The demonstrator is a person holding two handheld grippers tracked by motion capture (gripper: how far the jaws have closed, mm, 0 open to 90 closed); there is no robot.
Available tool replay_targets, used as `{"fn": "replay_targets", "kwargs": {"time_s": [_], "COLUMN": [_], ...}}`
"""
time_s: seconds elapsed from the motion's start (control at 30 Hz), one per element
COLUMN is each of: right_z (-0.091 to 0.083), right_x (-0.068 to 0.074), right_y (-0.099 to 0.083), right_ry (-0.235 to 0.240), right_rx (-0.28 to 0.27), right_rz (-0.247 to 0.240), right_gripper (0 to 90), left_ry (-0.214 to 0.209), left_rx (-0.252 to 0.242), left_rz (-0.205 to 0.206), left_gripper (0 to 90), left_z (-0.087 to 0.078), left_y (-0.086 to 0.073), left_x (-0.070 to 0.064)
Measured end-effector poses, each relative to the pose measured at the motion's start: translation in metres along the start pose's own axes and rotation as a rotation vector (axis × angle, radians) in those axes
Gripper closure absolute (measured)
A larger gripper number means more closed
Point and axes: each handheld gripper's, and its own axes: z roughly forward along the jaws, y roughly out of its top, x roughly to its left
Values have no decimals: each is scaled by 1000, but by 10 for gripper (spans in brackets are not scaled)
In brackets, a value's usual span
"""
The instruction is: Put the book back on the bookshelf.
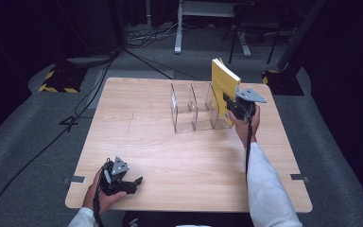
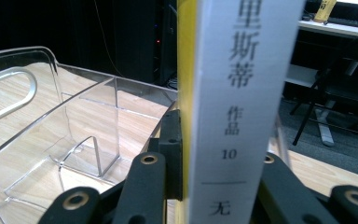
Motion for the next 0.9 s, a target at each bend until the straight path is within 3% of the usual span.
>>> {"fn": "replay_targets", "kwargs": {"time_s": [0.33, 0.9], "right_z": [6, 2], "right_x": [0, -1], "right_y": [-17, -34], "right_ry": [-18, 22], "right_rx": [-9, -16], "right_rz": [26, 51], "right_gripper": [760, 754], "left_ry": [-4, -6], "left_rx": [0, 4], "left_rz": [-4, 4], "left_gripper": [161, 159], "left_z": [0, -1], "left_y": [0, -1], "left_x": [-1, -1]}}
